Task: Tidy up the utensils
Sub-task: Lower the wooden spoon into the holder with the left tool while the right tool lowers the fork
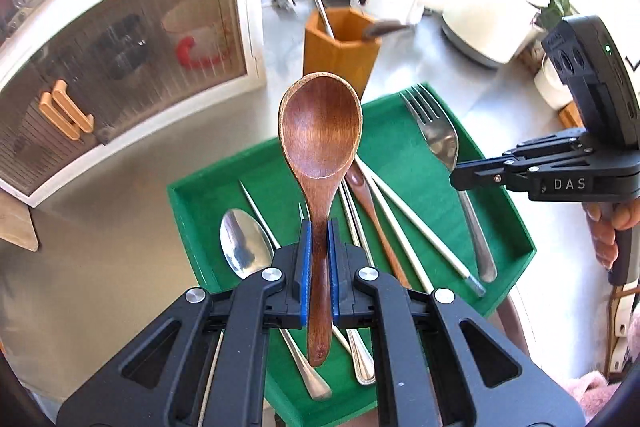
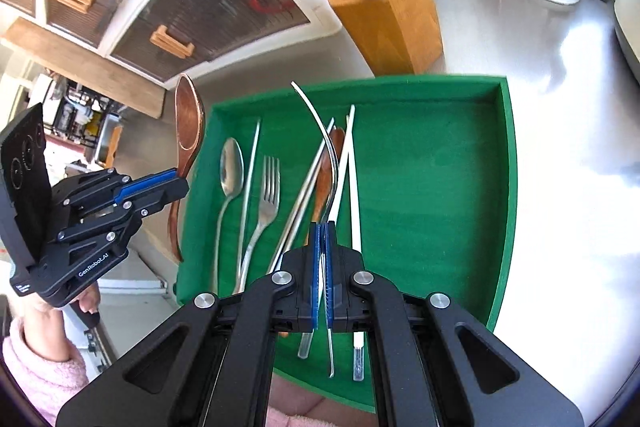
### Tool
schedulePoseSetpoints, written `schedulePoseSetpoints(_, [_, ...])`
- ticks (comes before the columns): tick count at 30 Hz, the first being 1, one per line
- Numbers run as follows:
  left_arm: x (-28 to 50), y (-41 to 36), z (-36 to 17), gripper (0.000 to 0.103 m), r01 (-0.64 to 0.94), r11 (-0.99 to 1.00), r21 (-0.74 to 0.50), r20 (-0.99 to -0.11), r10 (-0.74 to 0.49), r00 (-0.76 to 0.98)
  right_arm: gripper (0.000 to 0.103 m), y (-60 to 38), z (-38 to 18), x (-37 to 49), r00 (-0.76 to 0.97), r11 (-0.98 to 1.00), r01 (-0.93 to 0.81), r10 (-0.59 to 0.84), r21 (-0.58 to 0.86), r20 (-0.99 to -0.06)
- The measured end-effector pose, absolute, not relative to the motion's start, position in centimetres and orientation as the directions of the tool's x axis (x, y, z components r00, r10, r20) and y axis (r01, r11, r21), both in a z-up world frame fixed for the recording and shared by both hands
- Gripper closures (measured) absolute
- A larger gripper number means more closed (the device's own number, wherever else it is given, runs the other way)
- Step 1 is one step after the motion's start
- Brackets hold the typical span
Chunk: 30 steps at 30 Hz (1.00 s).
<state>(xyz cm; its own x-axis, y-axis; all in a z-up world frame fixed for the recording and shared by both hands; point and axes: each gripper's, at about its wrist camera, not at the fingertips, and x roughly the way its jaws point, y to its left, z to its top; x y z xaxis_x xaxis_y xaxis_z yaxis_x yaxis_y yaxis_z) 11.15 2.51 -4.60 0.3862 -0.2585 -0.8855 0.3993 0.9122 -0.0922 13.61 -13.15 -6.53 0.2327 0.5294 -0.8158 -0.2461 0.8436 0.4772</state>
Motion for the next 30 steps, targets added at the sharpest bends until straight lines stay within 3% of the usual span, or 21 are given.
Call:
schedulePoseSetpoints(7, [11.0,2.9,-0.3,0.097,0.351,0.930,-0.111,-0.724,-0.317,0.612,0.100,-14.8,-2.4,14.1,0.427,0.816,-0.300,0.578,0.494,-0.695])
schedulePoseSetpoints(15, [12.7,1.0,3.3,0.097,0.295,0.950,-0.102,-0.519,-0.304,0.799,0.100,-16.5,1.6,15.3,0.650,0.832,-0.337,0.545,0.441,-0.530])
schedulePoseSetpoints(22, [15.9,-0.7,3.4,0.097,0.264,0.956,-0.124,-0.386,-0.292,0.875,0.100,-17.6,2.8,17.7,0.785,0.857,-0.330,0.482,0.397,-0.388])
schedulePoseSetpoints(30, [21.7,-2.5,1.5,0.097,0.346,0.906,-0.245,-0.309,-0.412,0.857,0.100,-17.5,2.6,21.6,0.825,0.850,-0.353,0.481,0.392,-0.298])
